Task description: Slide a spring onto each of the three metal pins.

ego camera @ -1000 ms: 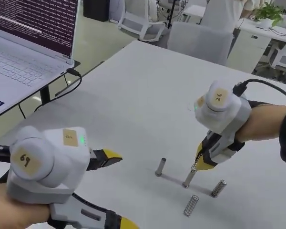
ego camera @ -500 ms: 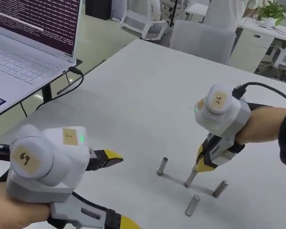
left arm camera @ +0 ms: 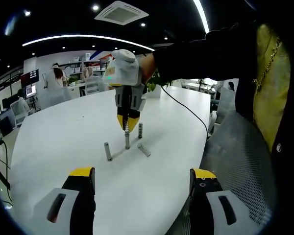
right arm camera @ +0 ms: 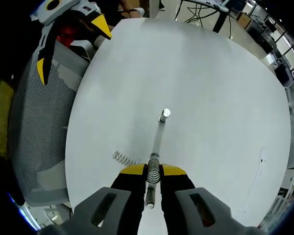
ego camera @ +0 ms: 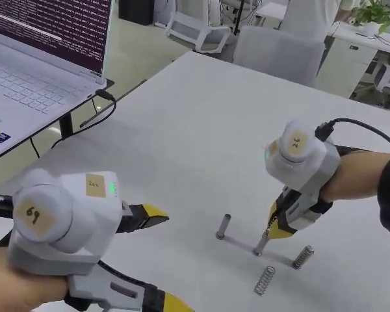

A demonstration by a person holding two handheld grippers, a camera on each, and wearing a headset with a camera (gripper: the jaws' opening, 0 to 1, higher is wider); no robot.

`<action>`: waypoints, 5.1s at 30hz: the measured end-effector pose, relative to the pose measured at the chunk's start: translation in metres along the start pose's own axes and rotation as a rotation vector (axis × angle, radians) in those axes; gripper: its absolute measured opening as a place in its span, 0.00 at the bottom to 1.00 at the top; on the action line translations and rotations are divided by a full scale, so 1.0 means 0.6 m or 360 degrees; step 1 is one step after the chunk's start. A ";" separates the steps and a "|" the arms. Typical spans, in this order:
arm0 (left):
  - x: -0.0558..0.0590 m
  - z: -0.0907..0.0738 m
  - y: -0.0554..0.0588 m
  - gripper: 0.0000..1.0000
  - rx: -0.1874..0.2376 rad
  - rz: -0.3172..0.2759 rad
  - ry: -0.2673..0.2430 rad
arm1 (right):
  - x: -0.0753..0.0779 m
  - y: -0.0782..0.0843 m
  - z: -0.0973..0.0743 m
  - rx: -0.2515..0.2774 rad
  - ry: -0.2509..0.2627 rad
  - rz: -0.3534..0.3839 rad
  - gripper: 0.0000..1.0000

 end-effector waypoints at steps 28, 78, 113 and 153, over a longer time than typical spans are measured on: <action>-0.001 0.000 0.001 0.74 -0.0012 -0.0002 -0.0002 | -0.005 0.009 0.067 -0.0044 0.0014 0.0006 0.09; 0.003 0.007 -0.015 0.72 -0.0045 0.0036 0.0021 | -0.038 0.051 -0.023 0.0275 0.0273 0.0313 0.29; 0.015 0.043 -0.034 0.70 -0.0079 0.0014 0.0068 | -0.126 0.074 -0.136 0.0799 0.0788 0.0580 0.49; 0.050 0.150 -0.045 0.68 -0.0161 -0.0066 0.0093 | -0.258 0.156 -0.102 0.0967 0.0970 0.0967 0.63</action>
Point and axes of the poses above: the centre of the closed fingertips' face, and the gripper's own axes: z roughly forward along the fingers, x roughly to its right, y roughly out of its underside, the point moved 8 cm from there along -z, roughly backward along the fingers, and after that the axes turned 13 degrees about -z, right-handed, at the moved point
